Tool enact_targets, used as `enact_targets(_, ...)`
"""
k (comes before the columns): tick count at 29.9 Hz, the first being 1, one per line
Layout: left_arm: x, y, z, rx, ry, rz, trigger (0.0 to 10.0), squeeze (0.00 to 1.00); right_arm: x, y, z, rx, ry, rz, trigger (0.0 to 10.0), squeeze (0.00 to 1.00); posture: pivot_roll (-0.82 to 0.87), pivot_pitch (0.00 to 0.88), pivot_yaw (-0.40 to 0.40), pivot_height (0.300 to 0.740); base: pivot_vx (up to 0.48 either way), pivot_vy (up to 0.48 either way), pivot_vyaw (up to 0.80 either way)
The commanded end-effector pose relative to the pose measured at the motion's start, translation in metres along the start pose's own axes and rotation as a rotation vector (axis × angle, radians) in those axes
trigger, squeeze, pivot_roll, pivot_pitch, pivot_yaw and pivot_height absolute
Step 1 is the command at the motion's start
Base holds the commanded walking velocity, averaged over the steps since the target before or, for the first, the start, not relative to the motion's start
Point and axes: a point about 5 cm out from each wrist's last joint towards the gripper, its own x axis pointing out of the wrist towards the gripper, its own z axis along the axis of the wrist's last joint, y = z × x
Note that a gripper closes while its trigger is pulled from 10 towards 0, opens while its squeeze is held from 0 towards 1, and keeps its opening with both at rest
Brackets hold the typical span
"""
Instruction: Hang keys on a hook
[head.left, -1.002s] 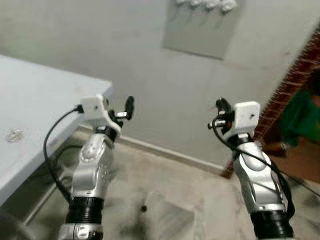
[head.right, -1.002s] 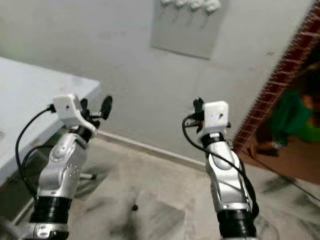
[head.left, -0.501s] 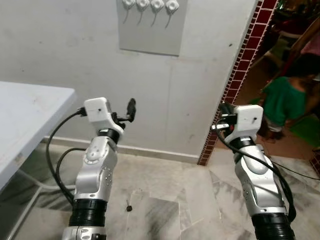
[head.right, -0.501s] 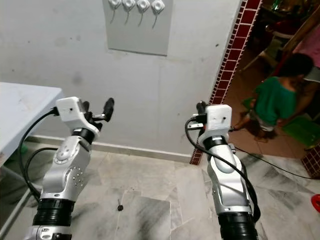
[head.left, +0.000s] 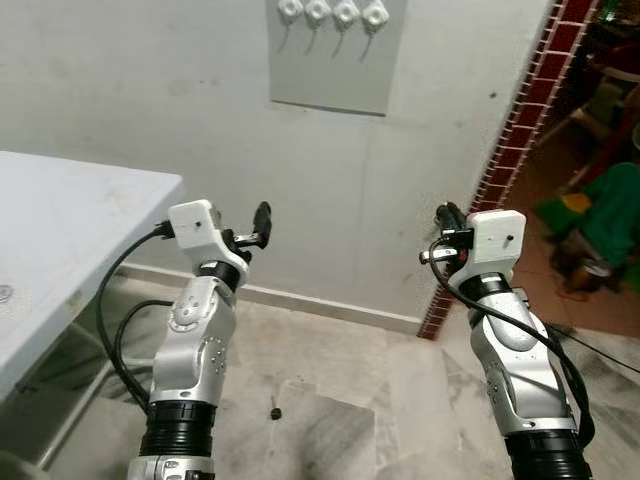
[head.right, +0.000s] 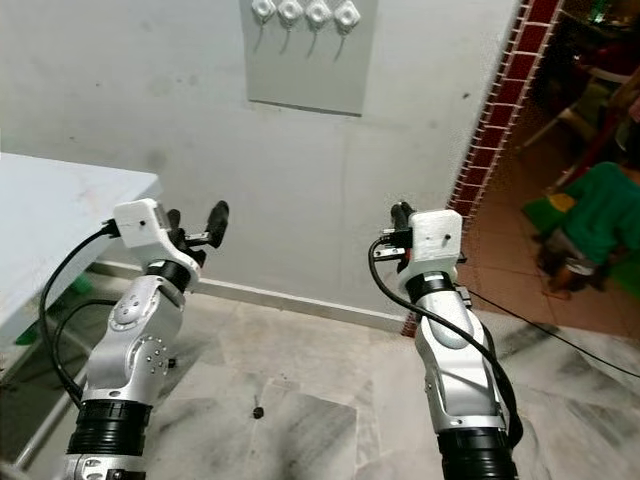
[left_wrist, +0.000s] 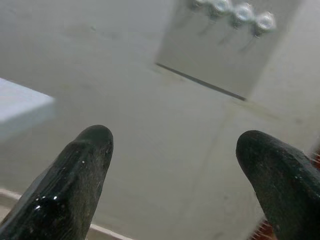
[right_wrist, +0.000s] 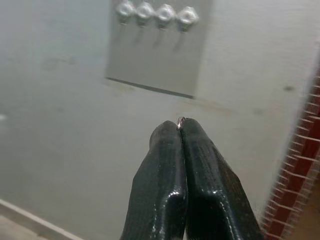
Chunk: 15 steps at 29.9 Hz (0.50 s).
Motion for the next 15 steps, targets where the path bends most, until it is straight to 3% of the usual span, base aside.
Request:
enact_targets(1,0.0011,0.0042,0.0041,0.007,-0.003,0.018,10.0,0.0,0.0001,0.0055,0.0044,-0.001,-0.017,0.01,10.0,0.0,-0.04,0.027,-0.025,0.732,0.0,0.48,0.0)
enact_targets(7,0.0009,0.0053,0.0051,0.017,-0.007,0.02,10.0,0.0,-0.0011,0.0086,0.0033,0.002,-0.014,0.014,10.0,0.0,-0.04,0.03,-0.021,0.732,0.0,0.48,0.0)
enact_targets(9,0.0006,0.0073,0.0076,0.067,-0.028,0.043,10.0,0.0,-0.0012,0.0082,0.0033,0.005,-0.014,0.011,10.0,0.0,-0.03,0.027,-0.02,0.732,0.0,0.0,0.0)
enact_targets(15,0.0008,0.0066,0.0074,0.073,-0.022,0.03,10.0,0.0,-0.0006,0.0106,0.0043,0.01,-0.02,0.019,10.0,0.0,-0.03,0.03,-0.02,0.732,0.0,0.0,0.0)
